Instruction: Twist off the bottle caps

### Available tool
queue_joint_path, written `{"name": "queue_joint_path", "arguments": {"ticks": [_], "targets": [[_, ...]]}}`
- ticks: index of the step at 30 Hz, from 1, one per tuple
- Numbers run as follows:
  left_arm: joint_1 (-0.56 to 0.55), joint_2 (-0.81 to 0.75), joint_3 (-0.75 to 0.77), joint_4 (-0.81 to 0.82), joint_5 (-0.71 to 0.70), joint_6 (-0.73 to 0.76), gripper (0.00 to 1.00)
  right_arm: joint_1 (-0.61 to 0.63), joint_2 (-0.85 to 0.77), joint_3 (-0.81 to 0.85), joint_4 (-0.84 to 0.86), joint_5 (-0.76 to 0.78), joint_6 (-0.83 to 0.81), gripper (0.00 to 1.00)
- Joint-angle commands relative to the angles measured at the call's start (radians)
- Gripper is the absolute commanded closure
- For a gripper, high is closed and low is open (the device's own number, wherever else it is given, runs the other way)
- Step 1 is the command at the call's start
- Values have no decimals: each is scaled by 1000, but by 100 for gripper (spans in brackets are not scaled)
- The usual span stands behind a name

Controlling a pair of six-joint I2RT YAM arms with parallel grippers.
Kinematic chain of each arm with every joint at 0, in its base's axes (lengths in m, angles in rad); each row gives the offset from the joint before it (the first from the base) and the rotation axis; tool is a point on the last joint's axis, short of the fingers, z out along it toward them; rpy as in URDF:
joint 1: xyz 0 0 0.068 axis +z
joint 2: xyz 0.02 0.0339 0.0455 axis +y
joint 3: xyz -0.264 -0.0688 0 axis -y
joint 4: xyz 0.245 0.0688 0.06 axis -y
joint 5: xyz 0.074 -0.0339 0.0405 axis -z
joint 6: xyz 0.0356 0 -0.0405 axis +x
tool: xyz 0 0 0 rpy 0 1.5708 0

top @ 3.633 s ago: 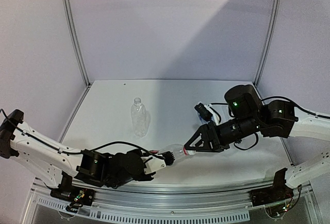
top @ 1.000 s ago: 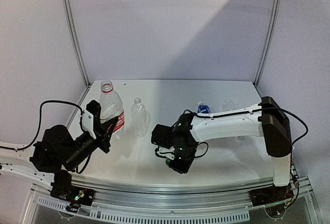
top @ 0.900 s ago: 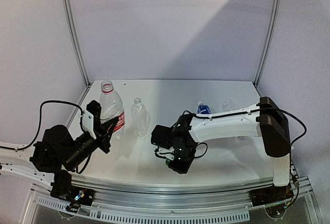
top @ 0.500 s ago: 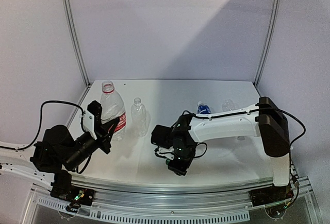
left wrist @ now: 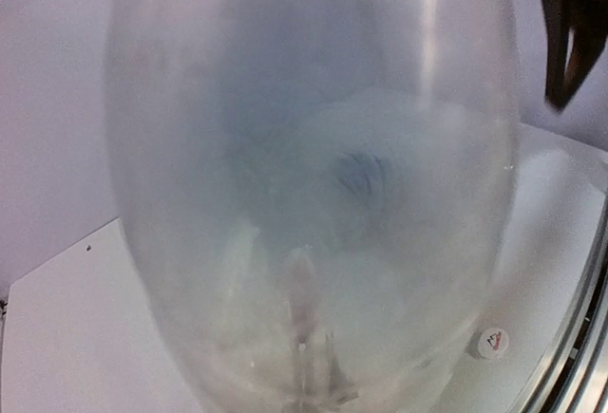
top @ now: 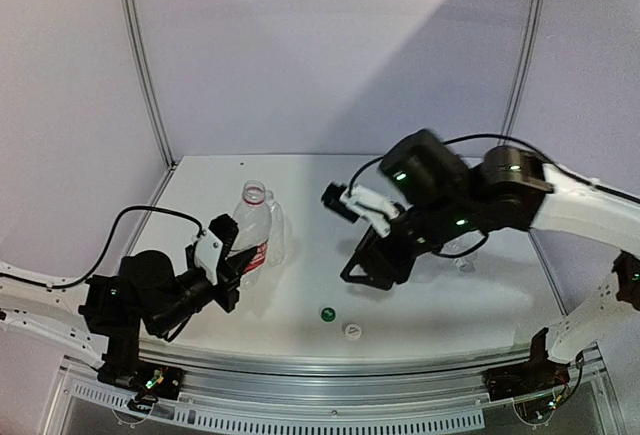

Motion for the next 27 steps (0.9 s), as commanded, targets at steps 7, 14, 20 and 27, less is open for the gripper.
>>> {"name": "queue_joint_path", "arguments": {"ticks": [7,14,20,27], "targets": [[11,180,51,56,76,-13,94,9,-294,-214,498,45,78,29],[11,255,76,56,83,-28,90,9,-156,-203,635,78,205,27],[11,262,78,57,69,-35,89,8,-44,-154,678,63,281,27],[11,246,78,51,72,-39,87,11,8,-162,745,89,297,33]]}}
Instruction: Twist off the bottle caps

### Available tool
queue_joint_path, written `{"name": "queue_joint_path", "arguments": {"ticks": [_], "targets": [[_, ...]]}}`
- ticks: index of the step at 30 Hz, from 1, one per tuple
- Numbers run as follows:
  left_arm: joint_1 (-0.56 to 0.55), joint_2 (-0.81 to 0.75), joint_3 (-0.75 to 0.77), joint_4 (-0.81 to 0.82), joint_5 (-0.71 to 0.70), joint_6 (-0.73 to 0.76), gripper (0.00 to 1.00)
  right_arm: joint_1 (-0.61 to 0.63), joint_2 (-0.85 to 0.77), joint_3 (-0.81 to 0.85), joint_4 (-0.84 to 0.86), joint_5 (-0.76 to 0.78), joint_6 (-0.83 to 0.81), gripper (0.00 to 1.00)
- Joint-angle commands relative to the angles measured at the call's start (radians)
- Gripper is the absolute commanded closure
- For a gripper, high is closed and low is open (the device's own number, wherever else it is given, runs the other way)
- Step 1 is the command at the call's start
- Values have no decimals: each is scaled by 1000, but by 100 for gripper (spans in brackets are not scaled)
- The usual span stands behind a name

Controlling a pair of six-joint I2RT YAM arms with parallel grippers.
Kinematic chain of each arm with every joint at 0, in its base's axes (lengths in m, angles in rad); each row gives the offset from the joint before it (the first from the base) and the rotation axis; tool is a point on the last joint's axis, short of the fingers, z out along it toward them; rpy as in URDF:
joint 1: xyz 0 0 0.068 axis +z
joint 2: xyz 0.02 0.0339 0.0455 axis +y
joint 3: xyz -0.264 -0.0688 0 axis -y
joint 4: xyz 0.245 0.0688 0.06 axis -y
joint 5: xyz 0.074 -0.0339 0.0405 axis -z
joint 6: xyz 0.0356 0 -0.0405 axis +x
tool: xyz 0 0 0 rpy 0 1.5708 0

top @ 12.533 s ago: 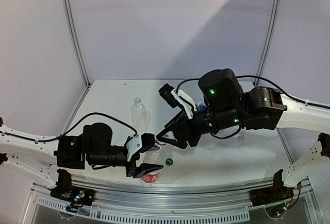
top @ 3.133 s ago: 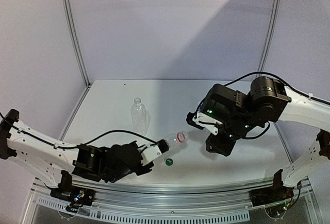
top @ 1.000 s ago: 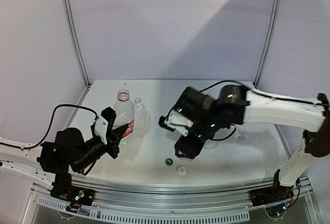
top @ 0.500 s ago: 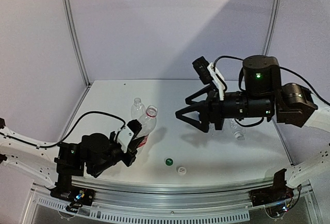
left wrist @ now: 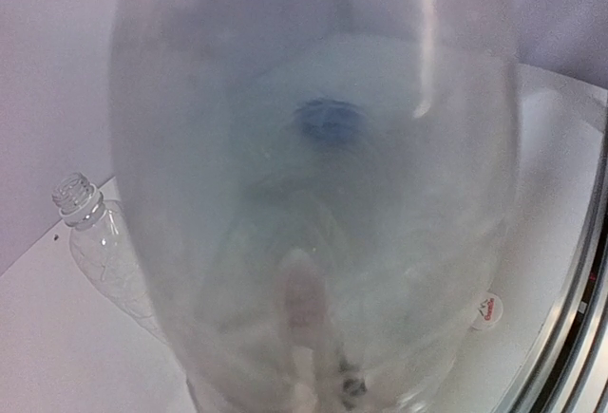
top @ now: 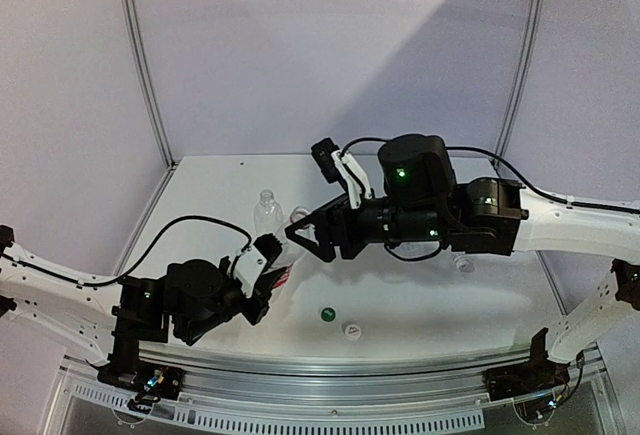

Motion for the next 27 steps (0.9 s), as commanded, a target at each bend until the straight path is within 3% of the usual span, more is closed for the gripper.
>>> {"name": "queue_joint_path", "arguments": {"ticks": [1,5,9,15,22,24,27], "targets": [[10,-13,24,19,3,-13,87,3,15,4,101,28,28,36],[10,-15,26,16,0,-15,84,9,20,-17,151,31,36,54],[10,-18,26,14,1,-17,82,9,42,-15,157,35,41,66],[10,-24,25,11,-4,-21,81,10,74,-13,147,44,55,66],[10,-21,25,13,-6,-21,81,11,82,-11,133,35,59,56],[10,-20,25,11,-6,-21,81,11,84,-10,131,30,61,57],[10,-20,27,11,-4,-20,81,12,84,-10,131,27,60,66]]}}
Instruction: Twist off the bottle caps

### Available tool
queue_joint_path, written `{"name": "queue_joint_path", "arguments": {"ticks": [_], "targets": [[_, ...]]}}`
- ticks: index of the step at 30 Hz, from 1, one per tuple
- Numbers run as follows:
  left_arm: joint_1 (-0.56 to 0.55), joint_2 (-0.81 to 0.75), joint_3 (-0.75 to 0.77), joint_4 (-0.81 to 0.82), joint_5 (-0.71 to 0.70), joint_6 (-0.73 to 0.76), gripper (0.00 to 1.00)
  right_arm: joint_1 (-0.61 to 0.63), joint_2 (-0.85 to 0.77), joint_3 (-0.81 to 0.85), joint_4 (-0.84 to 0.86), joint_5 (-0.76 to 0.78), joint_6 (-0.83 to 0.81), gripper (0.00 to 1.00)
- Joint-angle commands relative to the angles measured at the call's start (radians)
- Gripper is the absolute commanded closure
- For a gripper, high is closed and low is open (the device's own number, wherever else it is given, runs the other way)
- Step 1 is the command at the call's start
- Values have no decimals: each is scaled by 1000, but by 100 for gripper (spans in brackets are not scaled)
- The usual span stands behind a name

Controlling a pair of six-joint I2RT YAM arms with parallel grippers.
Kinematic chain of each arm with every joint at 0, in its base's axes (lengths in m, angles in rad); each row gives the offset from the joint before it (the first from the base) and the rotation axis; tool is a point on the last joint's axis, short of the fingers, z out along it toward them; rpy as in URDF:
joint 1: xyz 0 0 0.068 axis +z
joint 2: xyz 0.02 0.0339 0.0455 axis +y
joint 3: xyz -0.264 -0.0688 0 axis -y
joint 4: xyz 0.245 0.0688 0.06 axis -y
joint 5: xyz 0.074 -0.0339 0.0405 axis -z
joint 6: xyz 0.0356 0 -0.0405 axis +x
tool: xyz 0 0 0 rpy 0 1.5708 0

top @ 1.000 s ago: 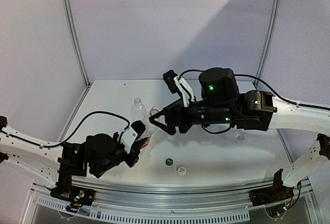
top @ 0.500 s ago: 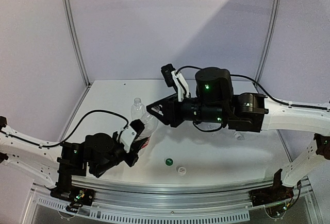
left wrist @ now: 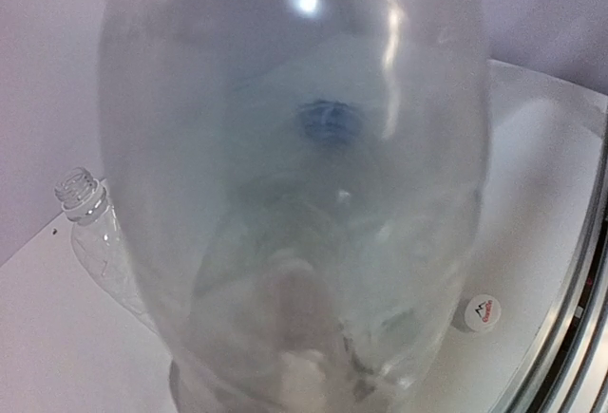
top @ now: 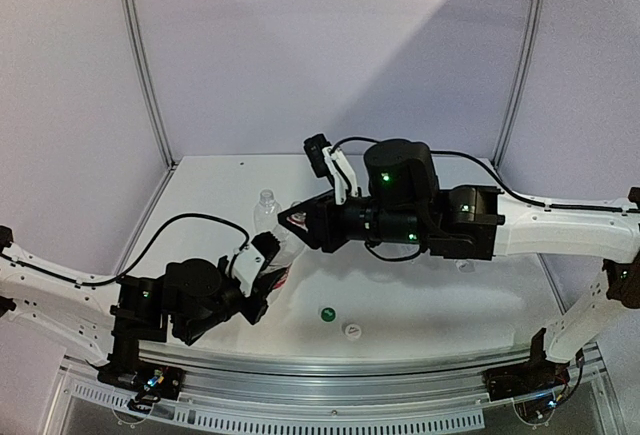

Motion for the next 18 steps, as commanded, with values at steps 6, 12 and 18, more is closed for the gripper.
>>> {"name": "queue_joint_path", "arguments": {"ticks": [6,12,18], "targets": [[10,-11,26,23,2,4,64,6,-3,2,-41,16,-31,90],[10,-37,29,2,15,-4,33,3,-31,100,-233,134,-188,98],[10,-140,0,7,61,4,29,-55,-24,153,-392,229,-279,98]]}}
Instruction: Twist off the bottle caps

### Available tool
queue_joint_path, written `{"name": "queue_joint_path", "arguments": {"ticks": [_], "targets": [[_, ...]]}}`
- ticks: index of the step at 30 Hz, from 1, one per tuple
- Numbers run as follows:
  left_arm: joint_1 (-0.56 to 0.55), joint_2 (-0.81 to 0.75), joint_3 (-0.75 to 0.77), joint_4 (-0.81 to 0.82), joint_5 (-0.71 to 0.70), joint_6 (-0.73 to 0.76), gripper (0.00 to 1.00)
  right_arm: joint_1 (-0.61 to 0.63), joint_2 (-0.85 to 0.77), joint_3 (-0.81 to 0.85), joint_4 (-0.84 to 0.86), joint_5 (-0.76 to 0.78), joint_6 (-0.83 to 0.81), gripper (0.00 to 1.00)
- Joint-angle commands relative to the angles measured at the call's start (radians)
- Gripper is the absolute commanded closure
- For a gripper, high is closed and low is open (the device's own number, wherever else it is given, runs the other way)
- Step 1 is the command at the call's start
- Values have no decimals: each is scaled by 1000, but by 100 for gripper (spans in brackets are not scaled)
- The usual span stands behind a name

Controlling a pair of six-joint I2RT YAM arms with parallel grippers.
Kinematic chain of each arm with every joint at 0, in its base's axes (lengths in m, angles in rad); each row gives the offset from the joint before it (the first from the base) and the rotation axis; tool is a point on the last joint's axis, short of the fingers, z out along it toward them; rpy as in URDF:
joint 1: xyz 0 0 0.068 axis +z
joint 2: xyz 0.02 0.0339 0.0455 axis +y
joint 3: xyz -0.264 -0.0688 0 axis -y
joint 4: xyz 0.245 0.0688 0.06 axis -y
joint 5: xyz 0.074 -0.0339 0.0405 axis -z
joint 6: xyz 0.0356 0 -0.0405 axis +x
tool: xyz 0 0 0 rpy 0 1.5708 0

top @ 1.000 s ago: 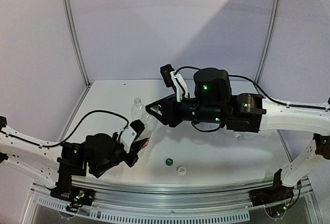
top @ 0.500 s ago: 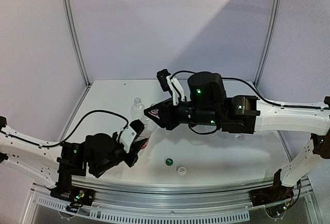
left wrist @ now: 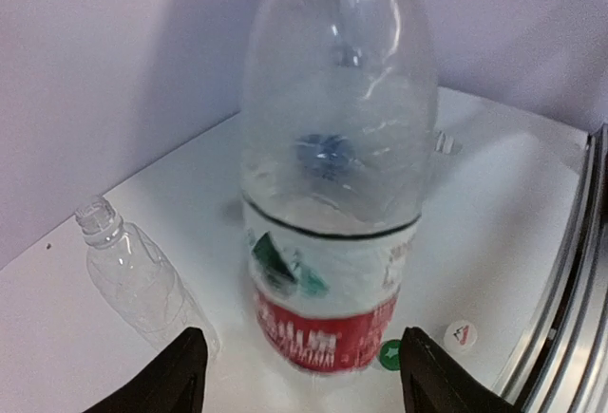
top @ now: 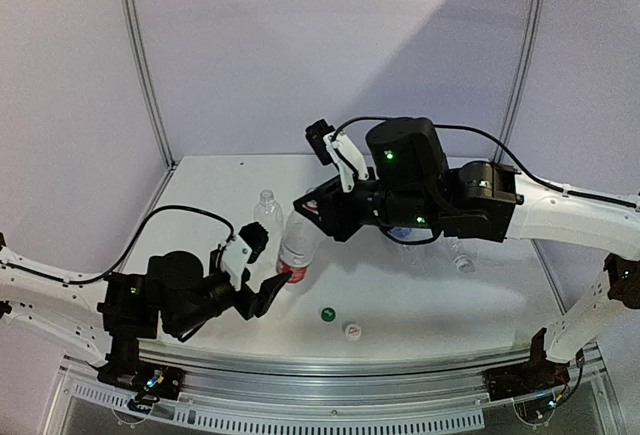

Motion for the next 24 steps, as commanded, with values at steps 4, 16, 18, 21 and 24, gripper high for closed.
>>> {"name": "queue_joint_path", "arguments": {"ticks": [4,16,18,21,24], "targets": [[9,-156,-39,35,49,20,19,-86,0,37,-185,166,-131,98],[8,-228,-70,56,-24,27,18,-276,288,323,-211,3,-153,98],[8,-227,-71,61,-18,27,18,-293,364,392,-228,-13,-153,98],[7,-227,-71,60,-9,25,18,-305,459,477,-229,-34,-157,98],[7,-229,-71,61,2,26,18,-320,546,561,-231,-66,-145,98]]}}
